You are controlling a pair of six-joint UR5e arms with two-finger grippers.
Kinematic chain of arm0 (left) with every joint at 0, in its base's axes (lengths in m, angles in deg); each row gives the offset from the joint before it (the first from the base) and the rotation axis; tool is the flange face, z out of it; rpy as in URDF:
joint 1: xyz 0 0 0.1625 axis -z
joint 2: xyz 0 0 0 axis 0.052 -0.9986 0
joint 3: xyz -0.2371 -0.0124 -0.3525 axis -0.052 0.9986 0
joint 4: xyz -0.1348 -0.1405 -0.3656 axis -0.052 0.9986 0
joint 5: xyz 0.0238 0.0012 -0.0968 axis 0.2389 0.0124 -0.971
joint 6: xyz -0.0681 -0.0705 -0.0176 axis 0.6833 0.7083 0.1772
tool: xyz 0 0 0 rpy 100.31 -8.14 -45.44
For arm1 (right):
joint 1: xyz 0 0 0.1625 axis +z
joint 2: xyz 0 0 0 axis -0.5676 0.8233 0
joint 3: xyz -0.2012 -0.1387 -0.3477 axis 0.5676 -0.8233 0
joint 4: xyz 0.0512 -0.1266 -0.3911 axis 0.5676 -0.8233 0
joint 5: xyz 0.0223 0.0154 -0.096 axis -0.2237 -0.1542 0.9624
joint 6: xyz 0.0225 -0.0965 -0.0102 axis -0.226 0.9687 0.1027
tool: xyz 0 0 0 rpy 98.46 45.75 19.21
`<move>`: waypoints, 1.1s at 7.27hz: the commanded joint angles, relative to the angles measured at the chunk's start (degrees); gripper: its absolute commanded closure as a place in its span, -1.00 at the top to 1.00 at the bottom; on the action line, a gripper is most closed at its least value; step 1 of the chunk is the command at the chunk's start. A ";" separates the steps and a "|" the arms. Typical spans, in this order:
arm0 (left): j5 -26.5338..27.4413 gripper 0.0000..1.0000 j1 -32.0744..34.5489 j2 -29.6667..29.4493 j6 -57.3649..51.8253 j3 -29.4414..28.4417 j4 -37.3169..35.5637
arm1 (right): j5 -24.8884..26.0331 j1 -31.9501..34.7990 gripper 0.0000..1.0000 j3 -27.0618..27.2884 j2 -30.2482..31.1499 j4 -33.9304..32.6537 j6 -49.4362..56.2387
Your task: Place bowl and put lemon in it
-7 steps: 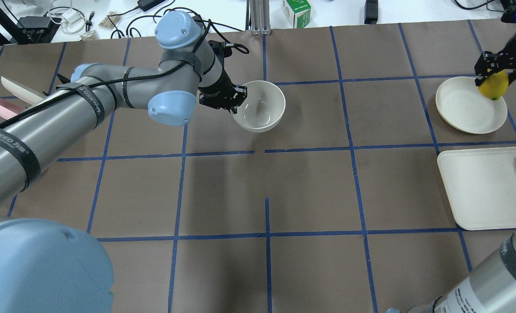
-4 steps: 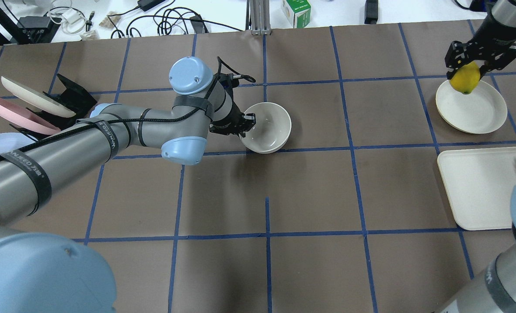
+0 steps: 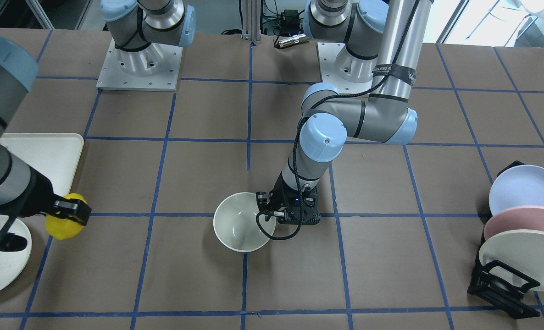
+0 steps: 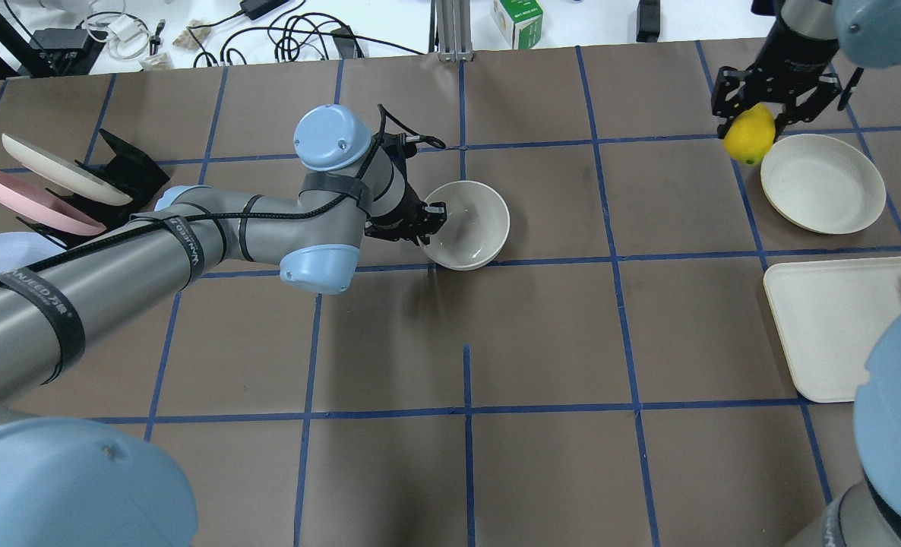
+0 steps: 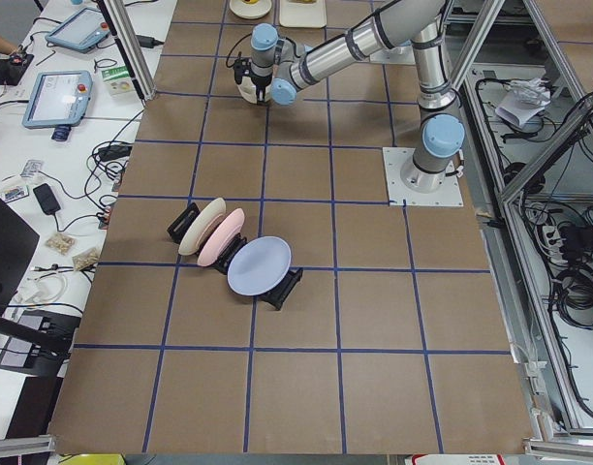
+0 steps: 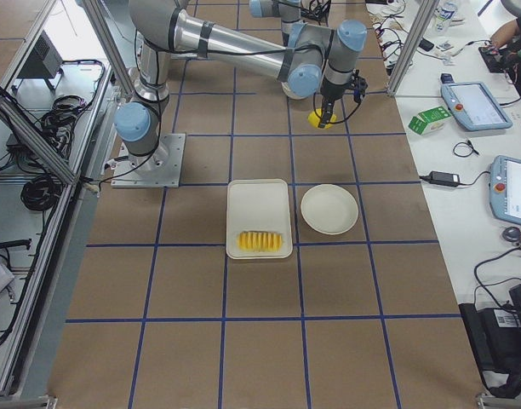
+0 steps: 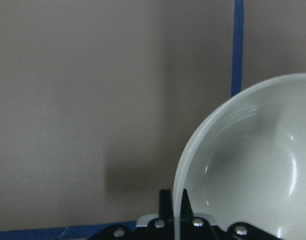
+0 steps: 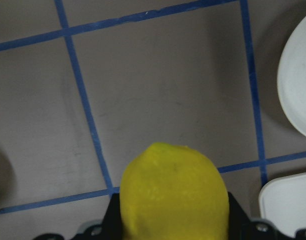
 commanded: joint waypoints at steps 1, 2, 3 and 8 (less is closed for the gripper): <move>0.48 1.00 -0.79 3.71 -0.33 -3.45 8.41 | -2.89 5.77 -1.00 0.17 0.87 0.94 -5.75; 1.18 1.00 -2.70 6.16 -2.42 -8.26 17.17 | -5.17 7.71 -1.00 0.17 0.87 1.47 -7.59; 2.92 1.00 -6.64 8.19 -9.32 -13.18 28.04 | -5.46 9.99 -1.00 0.17 0.79 0.86 -9.44; 8.57 1.00 -13.10 20.33 -16.16 -17.54 46.17 | -5.28 20.98 -1.00 0.34 -4.64 -8.26 -20.07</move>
